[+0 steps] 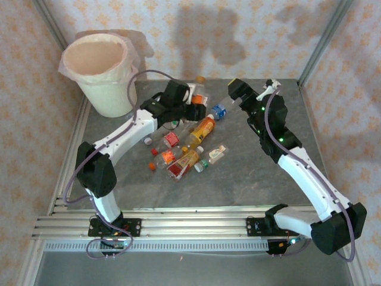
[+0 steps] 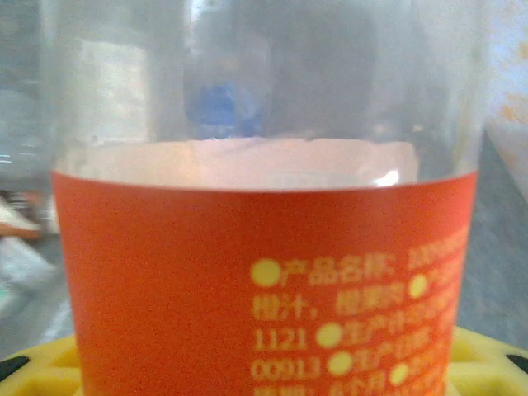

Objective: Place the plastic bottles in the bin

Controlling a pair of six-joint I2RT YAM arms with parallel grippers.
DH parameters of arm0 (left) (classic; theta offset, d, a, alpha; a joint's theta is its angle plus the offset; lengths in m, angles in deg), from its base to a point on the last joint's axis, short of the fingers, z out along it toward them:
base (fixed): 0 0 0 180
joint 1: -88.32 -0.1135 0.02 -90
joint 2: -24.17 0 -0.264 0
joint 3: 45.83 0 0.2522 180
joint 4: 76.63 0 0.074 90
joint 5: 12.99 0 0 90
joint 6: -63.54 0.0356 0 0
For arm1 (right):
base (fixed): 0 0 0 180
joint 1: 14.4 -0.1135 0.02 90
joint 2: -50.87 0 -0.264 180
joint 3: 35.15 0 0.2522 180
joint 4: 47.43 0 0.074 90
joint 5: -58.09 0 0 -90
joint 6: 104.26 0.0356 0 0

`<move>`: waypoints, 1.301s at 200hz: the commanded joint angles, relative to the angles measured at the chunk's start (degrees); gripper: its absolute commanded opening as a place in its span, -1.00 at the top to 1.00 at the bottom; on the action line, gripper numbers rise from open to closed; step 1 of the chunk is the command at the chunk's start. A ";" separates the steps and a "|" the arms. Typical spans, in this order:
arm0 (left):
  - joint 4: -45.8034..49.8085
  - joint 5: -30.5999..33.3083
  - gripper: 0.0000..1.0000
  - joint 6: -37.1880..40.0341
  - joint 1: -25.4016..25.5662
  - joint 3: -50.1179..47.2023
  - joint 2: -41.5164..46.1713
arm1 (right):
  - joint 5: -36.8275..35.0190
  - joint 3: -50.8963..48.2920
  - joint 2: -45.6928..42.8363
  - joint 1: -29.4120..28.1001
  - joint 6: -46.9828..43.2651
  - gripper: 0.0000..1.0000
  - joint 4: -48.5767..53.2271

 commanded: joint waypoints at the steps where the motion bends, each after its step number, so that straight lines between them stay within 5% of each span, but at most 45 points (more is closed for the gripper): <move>1: -1.24 9.38 -0.03 -2.25 -4.01 0.85 6.05 | -1.96 -1.42 0.41 -0.11 -2.30 -0.98 -2.10; 71: -1.75 30.30 -0.04 10.07 -11.94 11.53 9.69 | -0.12 -0.62 2.82 -0.07 -1.32 -0.98 -2.01; 123: -9.29 46.50 -0.03 15.97 -16.60 18.93 3.16 | -0.12 -0.02 2.66 -0.14 -2.25 -0.98 -0.30; 152: -4.56 51.15 -0.03 14.69 -21.44 28.98 -3.89 | -0.02 0.18 1.84 -0.15 -3.39 -0.98 1.64; 210: 15.13 50.01 -0.05 1.30 -30.54 49.13 -19.95 | -1.34 -0.62 1.22 -0.09 -4.22 -0.98 2.45; 260: 21.99 44.76 -0.08 -8.80 -36.34 49.34 -23.58 | -2.57 -0.30 1.67 -0.07 -4.34 -0.98 3.54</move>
